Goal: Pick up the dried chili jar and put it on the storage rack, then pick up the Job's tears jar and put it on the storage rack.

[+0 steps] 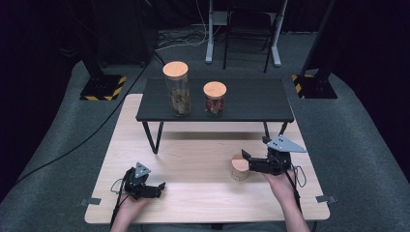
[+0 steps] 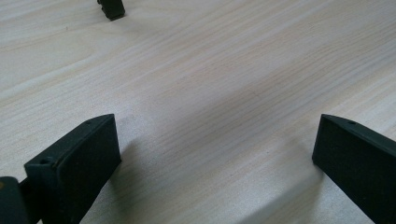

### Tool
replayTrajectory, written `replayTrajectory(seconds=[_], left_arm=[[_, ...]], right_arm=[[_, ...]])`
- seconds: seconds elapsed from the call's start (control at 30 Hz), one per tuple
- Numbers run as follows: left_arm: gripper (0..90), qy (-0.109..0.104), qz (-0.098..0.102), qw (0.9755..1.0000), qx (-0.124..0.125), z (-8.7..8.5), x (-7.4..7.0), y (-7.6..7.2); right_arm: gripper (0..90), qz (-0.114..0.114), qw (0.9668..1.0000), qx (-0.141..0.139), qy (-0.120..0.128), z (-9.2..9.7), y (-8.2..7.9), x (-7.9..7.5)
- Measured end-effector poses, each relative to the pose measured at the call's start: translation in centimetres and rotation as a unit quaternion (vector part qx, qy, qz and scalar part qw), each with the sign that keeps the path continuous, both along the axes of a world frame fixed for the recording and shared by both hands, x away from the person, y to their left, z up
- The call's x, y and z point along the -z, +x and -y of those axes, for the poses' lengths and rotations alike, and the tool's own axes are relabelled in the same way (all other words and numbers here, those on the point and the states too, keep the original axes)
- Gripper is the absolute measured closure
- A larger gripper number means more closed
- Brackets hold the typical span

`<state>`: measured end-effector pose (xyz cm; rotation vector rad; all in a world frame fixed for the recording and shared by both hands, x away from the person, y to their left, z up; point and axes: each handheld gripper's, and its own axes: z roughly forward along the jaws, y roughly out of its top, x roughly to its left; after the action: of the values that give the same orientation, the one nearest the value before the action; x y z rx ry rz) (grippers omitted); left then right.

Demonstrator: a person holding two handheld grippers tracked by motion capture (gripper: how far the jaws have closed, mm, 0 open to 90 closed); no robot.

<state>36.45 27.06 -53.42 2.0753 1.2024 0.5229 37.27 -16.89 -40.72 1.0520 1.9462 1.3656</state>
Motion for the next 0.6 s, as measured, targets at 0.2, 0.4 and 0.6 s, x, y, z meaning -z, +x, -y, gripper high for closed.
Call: replayTrajectory(seconds=[0.2, 0.4, 0.6], left_arm=[[0.4, 0.000, 0.000, 1.0000, 0.000, 0.0, 0.0, 0.0], [0.4, 0.000, 0.000, 1.0000, 0.000, 0.0, 0.0, 0.0], [0.4, 0.000, 0.000, 1.0000, 0.000, 0.0, 0.0, 0.0]], right_arm=[[8.8, -0.001, 1.0000, -0.001, 0.003, 0.1, -0.4, 1.3], [8.8, -0.012, 0.9999, -0.002, 0.005, 0.1, -0.4, 2.7], [8.8, -0.017, 0.9998, -0.003, 0.003, 0.1, -0.5, 3.9]])
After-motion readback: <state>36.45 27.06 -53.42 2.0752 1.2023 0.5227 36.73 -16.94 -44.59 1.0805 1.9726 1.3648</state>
